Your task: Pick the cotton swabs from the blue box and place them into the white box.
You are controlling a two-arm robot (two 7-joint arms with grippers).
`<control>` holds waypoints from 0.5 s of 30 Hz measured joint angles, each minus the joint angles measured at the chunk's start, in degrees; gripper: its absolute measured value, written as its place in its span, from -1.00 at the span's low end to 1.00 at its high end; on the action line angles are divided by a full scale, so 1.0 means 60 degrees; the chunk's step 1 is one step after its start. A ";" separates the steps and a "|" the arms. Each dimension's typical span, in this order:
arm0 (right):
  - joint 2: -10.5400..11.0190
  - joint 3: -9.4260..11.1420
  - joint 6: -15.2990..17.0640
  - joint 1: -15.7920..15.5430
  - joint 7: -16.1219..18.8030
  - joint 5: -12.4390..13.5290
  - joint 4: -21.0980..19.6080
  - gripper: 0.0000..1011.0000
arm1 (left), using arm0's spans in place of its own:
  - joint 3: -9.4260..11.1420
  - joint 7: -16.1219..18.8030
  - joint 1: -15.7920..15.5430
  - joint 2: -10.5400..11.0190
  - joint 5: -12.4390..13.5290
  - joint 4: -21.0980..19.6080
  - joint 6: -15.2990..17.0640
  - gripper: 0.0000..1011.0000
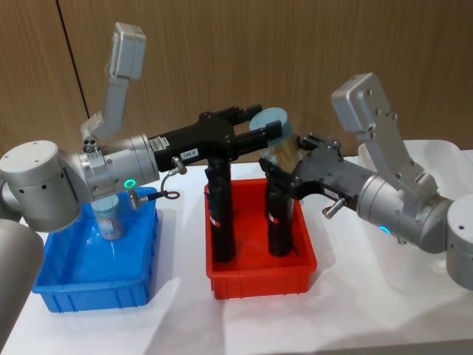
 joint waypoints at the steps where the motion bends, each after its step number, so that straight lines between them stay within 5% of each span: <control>1: -0.0002 -0.0004 -0.0006 0.0006 -0.0011 0.0000 0.0008 0.26 | -0.0001 0.0001 0.0000 0.0000 0.0000 0.0000 0.0000 0.30; 5: -0.0008 -0.0016 -0.0017 0.0013 -0.0075 0.0002 0.0018 0.26 | 0.0000 0.0002 0.0000 0.0000 0.0000 0.0000 0.0000 0.33; 15: 0.0001 -0.0036 -0.0046 0.0013 -0.0165 0.0023 0.0008 0.26 | 0.0001 -0.0004 0.0000 0.0000 0.0000 0.0000 0.0000 0.87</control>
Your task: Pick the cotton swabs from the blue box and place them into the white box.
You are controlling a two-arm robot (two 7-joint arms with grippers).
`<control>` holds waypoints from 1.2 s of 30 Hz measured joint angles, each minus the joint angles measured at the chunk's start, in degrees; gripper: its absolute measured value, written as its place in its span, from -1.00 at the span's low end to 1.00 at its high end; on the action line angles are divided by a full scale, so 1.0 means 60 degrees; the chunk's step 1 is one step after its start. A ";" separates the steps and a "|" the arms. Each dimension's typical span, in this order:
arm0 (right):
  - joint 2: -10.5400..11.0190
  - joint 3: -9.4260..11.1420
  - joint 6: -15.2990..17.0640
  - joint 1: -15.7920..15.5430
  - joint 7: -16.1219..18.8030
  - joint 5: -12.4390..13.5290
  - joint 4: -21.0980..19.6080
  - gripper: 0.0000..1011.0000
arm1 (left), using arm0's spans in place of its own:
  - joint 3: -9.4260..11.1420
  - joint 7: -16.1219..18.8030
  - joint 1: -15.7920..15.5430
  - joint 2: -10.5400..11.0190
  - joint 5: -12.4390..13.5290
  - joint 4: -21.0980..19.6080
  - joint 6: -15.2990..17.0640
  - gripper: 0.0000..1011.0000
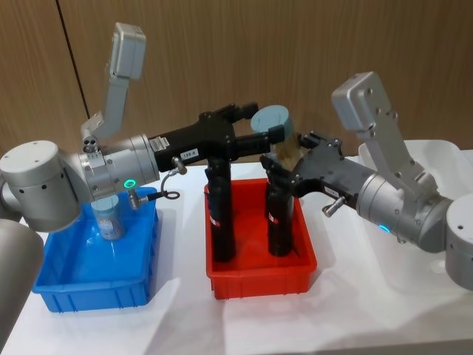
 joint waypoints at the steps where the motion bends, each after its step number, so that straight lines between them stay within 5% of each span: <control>1: 0.0004 -0.0001 -0.0005 -0.0004 -0.0013 0.0006 -0.0007 0.26 | 0.0000 -0.0001 0.0000 0.0000 0.0000 0.0000 0.0000 0.92; 21: 0.0197 0.0098 -0.0036 -0.0219 -0.0479 0.0298 0.0102 0.26 | -0.0001 -0.0001 0.0000 0.0000 0.0001 0.0000 0.0000 0.98; 36: 0.0679 0.0638 -0.0080 -0.0525 -0.1503 0.0757 0.0762 0.26 | -0.0001 -0.0001 0.0000 0.0000 0.0001 0.0000 0.0000 0.98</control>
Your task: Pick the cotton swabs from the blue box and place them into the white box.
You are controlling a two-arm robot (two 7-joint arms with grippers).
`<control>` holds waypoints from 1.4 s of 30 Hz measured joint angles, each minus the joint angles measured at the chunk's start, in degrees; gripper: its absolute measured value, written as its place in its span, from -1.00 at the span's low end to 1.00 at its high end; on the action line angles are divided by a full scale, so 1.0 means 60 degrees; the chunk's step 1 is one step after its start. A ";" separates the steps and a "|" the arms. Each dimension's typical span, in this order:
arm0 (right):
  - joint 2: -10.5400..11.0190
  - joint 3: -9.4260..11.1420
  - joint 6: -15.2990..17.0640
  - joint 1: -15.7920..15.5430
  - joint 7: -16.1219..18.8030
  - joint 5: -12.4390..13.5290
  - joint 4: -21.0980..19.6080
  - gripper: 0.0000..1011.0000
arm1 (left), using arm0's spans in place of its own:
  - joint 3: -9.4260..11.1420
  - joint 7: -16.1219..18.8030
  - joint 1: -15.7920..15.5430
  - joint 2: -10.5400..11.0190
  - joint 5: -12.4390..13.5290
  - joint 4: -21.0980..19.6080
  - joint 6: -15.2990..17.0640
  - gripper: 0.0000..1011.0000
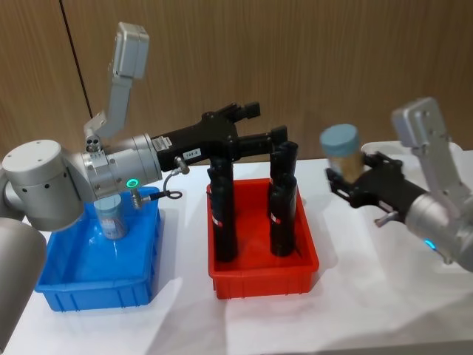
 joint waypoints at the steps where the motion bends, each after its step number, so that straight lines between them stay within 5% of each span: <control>1: 0.0026 0.0033 -0.0007 -0.0009 -0.0054 0.0019 0.0036 0.26 | 0.0000 0.0000 0.0000 0.0000 0.0000 0.0000 0.0000 0.98; 15: 0.0523 0.0765 -0.0054 0.0066 -0.1107 0.0449 0.1064 0.26 | 0.0000 0.0000 0.0000 0.0000 0.0000 0.0000 0.0000 0.98; 35: 0.0764 0.1243 0.0089 0.0768 -0.1386 0.0659 0.3090 0.27 | 0.0000 0.0000 0.0000 0.0000 0.0000 0.0000 0.0000 0.98; 42: 0.0792 0.1308 -0.0051 0.0884 -0.1284 0.0690 0.3405 0.66 | 0.0000 0.0000 0.0000 -0.0001 0.0000 0.0000 0.0000 0.98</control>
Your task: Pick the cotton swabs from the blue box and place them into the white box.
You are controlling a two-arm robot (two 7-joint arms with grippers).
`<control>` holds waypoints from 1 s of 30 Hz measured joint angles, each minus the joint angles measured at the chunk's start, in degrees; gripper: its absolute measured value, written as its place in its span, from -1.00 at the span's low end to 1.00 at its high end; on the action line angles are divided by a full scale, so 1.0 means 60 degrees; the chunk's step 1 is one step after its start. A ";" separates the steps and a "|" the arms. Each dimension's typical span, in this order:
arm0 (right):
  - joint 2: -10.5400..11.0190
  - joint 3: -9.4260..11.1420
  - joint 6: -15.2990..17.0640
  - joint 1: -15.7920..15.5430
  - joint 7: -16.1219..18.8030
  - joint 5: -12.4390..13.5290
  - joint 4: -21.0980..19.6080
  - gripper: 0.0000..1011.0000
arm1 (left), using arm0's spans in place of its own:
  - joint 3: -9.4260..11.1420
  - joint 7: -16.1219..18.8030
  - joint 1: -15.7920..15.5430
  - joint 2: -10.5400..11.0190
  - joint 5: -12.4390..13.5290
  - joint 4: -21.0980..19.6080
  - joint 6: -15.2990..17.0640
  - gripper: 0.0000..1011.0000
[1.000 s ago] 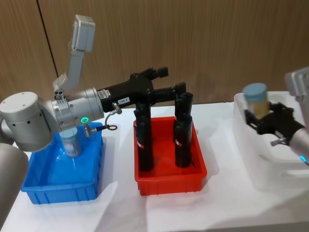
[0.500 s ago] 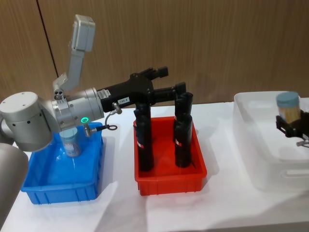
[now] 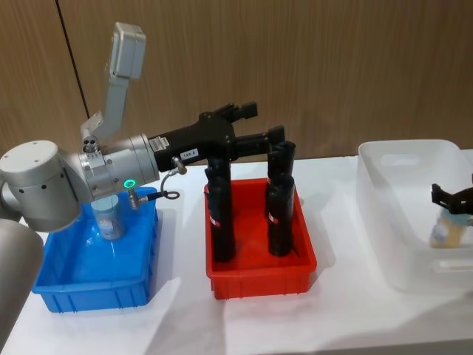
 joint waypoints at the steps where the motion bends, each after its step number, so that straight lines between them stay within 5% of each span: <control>1: 0.0002 0.0003 -0.0023 0.0003 0.0010 0.0011 0.0012 0.68 | 0.0000 0.0000 0.0000 0.0000 0.0000 0.0000 0.0000 0.98; 6: 0.0014 0.0038 -0.0132 0.0010 0.0053 0.0047 0.0060 0.97 | 0.0000 0.0000 0.0000 0.0000 0.0000 0.0000 0.0000 0.98; 17: 0.0017 0.0034 -0.0230 -0.0061 0.0077 0.0085 -0.0010 0.98 | 0.0006 0.0080 0.0052 0.0011 0.0022 -0.0042 -0.0017 0.98; 30: -0.0074 -0.0316 -0.0842 -0.1118 -0.0157 0.0381 -0.1337 0.98 | 0.0185 0.1508 0.0824 0.0217 0.0474 -0.0763 -0.0339 0.98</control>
